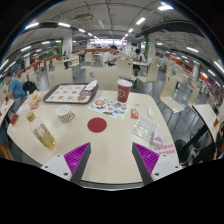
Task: Pour water
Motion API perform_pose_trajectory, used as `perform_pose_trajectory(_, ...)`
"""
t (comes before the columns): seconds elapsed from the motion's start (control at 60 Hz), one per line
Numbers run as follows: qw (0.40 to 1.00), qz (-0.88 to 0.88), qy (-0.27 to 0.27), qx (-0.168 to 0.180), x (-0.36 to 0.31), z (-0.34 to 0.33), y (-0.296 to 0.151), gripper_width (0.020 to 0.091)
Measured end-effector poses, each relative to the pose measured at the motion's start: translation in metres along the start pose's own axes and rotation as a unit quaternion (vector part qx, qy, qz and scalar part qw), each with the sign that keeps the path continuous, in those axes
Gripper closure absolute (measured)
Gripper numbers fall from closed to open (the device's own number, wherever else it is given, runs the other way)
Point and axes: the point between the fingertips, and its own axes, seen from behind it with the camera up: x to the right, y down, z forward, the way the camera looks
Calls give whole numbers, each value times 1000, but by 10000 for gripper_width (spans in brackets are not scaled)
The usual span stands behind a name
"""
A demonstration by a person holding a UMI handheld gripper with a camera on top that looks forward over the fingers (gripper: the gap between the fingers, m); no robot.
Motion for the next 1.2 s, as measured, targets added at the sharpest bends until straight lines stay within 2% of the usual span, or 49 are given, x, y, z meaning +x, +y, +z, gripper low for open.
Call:
perform_pose_trajectory(0.233,1000,0,17,-7,-33,-13,22,253)
perform_pose_trajectory(0.433,1000,3,14,2,-115,-32,45,254)
perform_pose_trajectory(0.667,998,12,-11,66,-228,-15,24,251)
perform_pose_trajectory(0.867,994,40,-14,103,-259,44,-8,263)
perform_pose_trajectory(0.917,993,43,-13,108,-260,59,-12,292)
perform_pose_trajectory(0.95,993,44,-12,111,-261,68,-12,343)
perform_pose_trajectory(1.0,992,42,-11,115,-263,79,-14,477)
perform_pose_trajectory(1.017,992,42,-8,117,-262,80,-15,558)
perform_pose_trajectory(1.033,992,42,-3,122,-260,81,-16,602)
perform_pose_trajectory(1.133,991,44,2,128,-260,84,-21,646)
perform_pose_trajectory(1.2,991,43,9,124,-259,83,-21,713)
